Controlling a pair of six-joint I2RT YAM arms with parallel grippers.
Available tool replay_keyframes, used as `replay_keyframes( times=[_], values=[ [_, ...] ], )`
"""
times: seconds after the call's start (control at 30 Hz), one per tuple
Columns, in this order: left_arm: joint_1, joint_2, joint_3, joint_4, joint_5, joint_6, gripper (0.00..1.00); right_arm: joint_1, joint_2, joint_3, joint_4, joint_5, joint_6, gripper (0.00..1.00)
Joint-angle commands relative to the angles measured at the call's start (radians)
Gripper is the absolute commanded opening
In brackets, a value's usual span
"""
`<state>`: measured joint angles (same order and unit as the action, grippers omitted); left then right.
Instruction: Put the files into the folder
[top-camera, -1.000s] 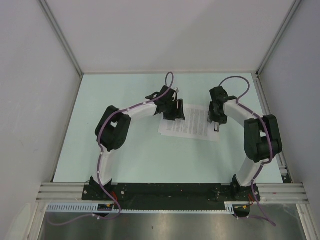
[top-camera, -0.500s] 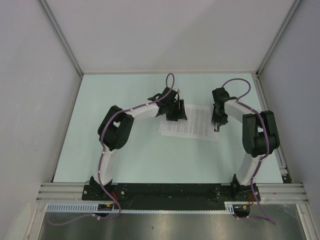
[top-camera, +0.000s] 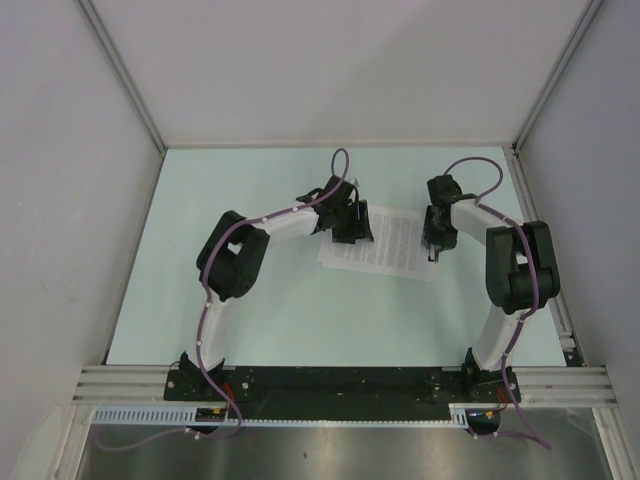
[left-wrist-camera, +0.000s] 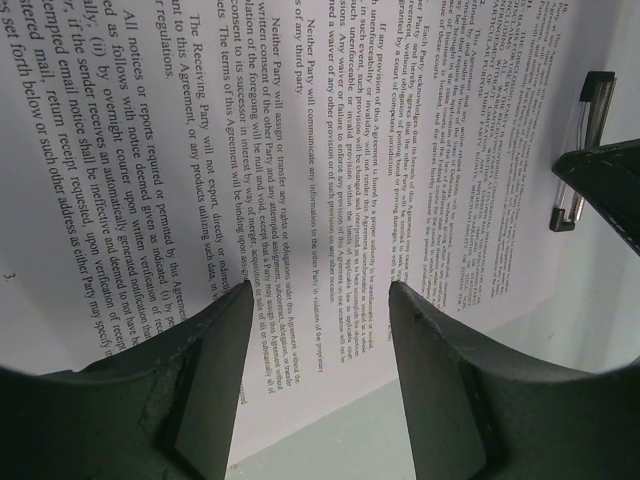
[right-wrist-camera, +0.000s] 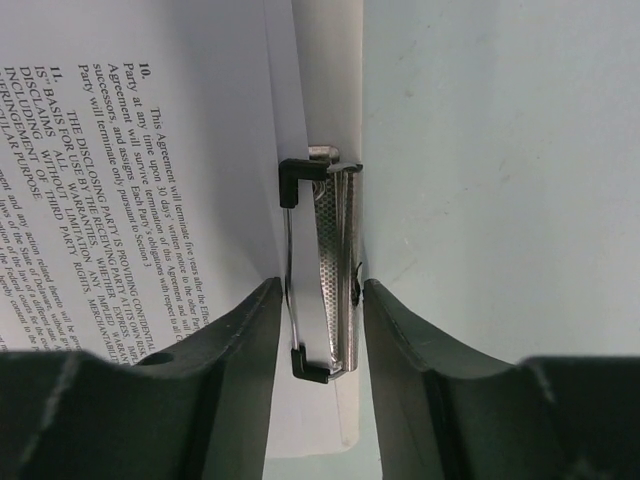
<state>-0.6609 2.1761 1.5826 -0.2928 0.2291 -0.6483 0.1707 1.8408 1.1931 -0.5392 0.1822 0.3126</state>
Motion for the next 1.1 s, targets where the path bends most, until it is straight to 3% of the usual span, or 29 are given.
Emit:
replay_keyframes(
  times=[0.0, 0.57, 0.8, 0.83, 0.87, 1.07],
  values=[
    [-0.003, 0.004, -0.021, 0.021, -0.007, -0.019, 0.62, -0.011, -0.028, -0.007, 0.025, -0.030, -0.003, 0.46],
    [0.007, 0.010, -0.044, 0.026, 0.006, -0.031, 0.62, -0.057, 0.003, -0.082, 0.100, -0.096, -0.021, 0.45],
    [0.015, 0.008, -0.052, 0.024, 0.009, -0.027, 0.62, -0.066, -0.002, -0.115, 0.153, -0.153, -0.043, 0.19],
    [0.017, 0.008, -0.053, 0.023, 0.009, -0.028, 0.62, -0.066, -0.003, -0.118, 0.163, -0.165, -0.049, 0.07],
    [0.020, 0.007, -0.056, 0.024, 0.010, -0.028, 0.62, -0.068, -0.002, -0.122, 0.168, -0.171, -0.059, 0.01],
    [0.032, -0.004, -0.075, 0.024, 0.025, -0.031, 0.65, -0.076, -0.034, -0.157, 0.217, -0.294, -0.087, 0.00]
  ],
)
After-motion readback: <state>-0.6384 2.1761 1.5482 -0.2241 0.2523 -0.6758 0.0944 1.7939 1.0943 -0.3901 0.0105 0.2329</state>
